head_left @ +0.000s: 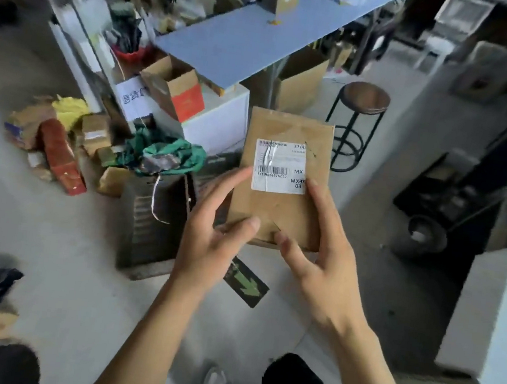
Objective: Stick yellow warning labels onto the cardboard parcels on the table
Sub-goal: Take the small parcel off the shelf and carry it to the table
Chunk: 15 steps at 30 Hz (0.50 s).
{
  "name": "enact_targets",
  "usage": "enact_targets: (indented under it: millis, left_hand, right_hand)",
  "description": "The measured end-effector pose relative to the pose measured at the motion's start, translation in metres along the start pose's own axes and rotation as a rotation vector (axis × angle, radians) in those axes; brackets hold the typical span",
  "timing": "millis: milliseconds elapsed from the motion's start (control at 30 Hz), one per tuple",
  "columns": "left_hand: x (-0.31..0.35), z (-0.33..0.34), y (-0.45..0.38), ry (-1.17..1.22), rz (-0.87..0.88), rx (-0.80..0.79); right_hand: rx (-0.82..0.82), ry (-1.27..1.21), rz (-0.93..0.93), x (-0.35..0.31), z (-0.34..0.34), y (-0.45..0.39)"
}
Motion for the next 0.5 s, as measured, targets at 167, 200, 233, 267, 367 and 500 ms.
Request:
enact_targets:
  millis: [167,200,233,267,367,500]
  left_hand:
    - [-0.023,0.047,-0.092,-0.014,0.029,-0.133]
    - [-0.031,0.058,-0.113,-0.017,0.023,-0.148]
    - [-0.039,0.071,-0.132,-0.017,0.016,-0.160]
    - [-0.046,0.083,-0.151,-0.020,0.014,-0.164]
    - [-0.061,0.121,-0.206,-0.044,0.021,-0.158]
    - [-0.073,0.171,-0.287,-0.063,0.002,-0.181]
  right_hand:
    - [0.111,0.018,0.057,0.036,-0.036,-0.070]
    - [0.130,0.018,0.067,0.046,-0.044,-0.086]
    - [0.146,0.023,0.075,0.057,-0.052,-0.103]
    - [0.157,0.031,0.085,0.067,-0.060,-0.120]
    - [0.170,0.032,0.095,0.097,-0.089,-0.177]
    - [0.168,0.030,0.102,0.127,-0.131,-0.256]
Point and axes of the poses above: each hand's wrist, its own y-axis away from the middle knuckle, its own z-axis out of the palm, x = y × z, the point moved 7 cm from there along -y, towards the middle knuckle, and after that the axes turned 5 degrees about y, right-handed, at the moved point
